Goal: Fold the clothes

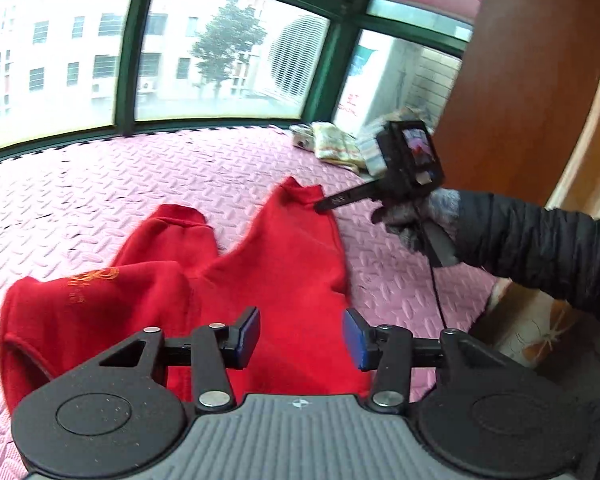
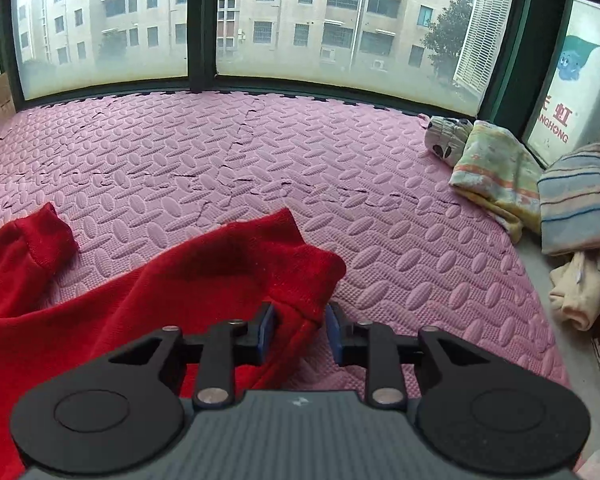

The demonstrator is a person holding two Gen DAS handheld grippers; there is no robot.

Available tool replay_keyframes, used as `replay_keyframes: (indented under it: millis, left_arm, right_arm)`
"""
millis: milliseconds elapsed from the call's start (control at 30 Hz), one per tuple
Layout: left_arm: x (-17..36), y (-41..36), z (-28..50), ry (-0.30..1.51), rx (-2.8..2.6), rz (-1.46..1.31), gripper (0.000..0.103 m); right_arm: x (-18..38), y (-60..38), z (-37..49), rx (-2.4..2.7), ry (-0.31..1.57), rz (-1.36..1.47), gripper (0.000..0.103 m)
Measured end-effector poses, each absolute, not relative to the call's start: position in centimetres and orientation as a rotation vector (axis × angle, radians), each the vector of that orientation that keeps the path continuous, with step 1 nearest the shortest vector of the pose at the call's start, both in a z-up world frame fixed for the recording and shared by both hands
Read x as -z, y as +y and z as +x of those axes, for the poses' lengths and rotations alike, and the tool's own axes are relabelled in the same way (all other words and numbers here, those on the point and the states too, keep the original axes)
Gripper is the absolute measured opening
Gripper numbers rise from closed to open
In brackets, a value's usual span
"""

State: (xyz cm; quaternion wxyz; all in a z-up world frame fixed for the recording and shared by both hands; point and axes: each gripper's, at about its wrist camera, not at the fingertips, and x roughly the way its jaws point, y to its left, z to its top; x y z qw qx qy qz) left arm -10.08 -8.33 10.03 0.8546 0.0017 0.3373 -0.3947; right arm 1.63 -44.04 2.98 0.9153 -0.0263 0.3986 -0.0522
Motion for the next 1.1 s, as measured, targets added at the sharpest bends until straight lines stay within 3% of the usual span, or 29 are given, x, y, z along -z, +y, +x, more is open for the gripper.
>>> replay_keyframes:
  millis: [133, 300, 367, 433, 633, 833, 1100]
  left_arm:
    - [-10.4, -5.5, -9.2, 0.669, 0.644, -0.045, 0.059]
    - [-10.4, -2.5, -8.5, 0.654, 0.478, -0.089, 0.087]
    - [-10.2, -1.5, -8.3, 0.657, 0.425, -0.095, 0.092]
    - [-9.8, -0.7, -8.3, 0.665, 0.385, -0.102, 0.103]
    - [-7.8, 0.9, -7.8, 0.722, 0.306, -0.137, 0.103]
    - [-5.4, 2.0, -7.2, 0.781, 0.255, -0.168, 0.103]
    - [-3.7, 1.2, -7.8, 0.772, 0.261, -0.104, 0.102]
  right_arm:
    - [-4.8, -41.3, 2.7, -0.032, 0.808, -0.023, 0.028]
    - [-4.5, -36.7, 5.3, -0.249, 0.881, 0.079, 0.034]
    - [-3.9, -35.3, 5.9, -0.287, 0.902, 0.085, 0.034]
    - [-2.9, -33.1, 6.8, -0.327, 0.932, 0.065, 0.037]
    - [-1.4, -31.5, 7.5, -0.327, 0.957, 0.089, 0.04]
    - [-1.7, -30.5, 7.8, -0.328, 0.956, 0.043, 0.016]
    - [-6.1, -26.9, 10.7, -0.351, 0.814, -0.243, 0.012]
